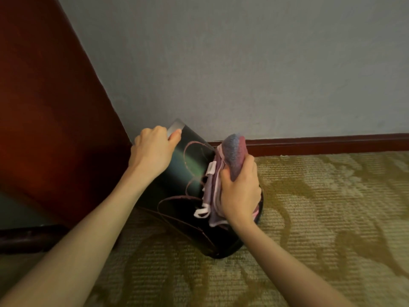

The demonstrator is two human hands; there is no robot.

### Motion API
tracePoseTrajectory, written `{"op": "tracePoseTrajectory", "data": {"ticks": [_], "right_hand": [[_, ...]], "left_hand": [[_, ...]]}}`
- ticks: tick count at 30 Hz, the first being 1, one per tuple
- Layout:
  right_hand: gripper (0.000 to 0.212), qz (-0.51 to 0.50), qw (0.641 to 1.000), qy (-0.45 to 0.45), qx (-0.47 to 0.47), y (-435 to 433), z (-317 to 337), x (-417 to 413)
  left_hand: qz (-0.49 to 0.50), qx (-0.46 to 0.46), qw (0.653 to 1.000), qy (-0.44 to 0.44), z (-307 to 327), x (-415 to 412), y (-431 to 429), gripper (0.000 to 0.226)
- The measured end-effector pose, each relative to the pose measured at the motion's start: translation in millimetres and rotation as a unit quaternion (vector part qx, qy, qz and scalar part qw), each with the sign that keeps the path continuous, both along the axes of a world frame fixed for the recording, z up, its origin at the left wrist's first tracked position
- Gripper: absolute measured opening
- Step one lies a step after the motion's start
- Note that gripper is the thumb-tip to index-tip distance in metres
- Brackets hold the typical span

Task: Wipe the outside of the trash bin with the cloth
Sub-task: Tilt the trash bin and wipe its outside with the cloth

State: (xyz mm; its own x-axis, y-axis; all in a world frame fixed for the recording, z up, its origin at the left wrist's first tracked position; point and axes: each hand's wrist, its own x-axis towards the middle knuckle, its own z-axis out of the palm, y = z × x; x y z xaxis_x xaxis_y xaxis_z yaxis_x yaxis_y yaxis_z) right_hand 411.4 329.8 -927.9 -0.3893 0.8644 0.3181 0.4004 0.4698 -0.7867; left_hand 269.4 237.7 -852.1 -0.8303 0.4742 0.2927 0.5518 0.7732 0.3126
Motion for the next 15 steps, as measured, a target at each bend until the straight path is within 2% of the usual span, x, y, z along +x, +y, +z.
{"op": "tracePoseTrajectory", "data": {"ticks": [4, 8, 11, 15], "right_hand": [[0.040, 0.024, 1.000, 0.016, 0.008, 1, 0, 2], [0.026, 0.033, 0.999, 0.002, -0.002, 19, 6, -5], [0.022, 0.027, 0.999, -0.033, -0.027, 38, 10, -14], [0.027, 0.044, 0.987, -0.126, -0.090, 67, 11, -29]], "left_hand": [[-0.047, 0.000, 0.999, 0.004, -2, -1, -4, 0.047], [-0.082, 0.024, 0.996, 0.010, 3, 4, -5, 0.050], [-0.105, 0.033, 0.994, 0.012, 5, 10, -6, 0.050], [-0.115, 0.044, 0.992, 0.021, 3, 19, -14, 0.047]]}}
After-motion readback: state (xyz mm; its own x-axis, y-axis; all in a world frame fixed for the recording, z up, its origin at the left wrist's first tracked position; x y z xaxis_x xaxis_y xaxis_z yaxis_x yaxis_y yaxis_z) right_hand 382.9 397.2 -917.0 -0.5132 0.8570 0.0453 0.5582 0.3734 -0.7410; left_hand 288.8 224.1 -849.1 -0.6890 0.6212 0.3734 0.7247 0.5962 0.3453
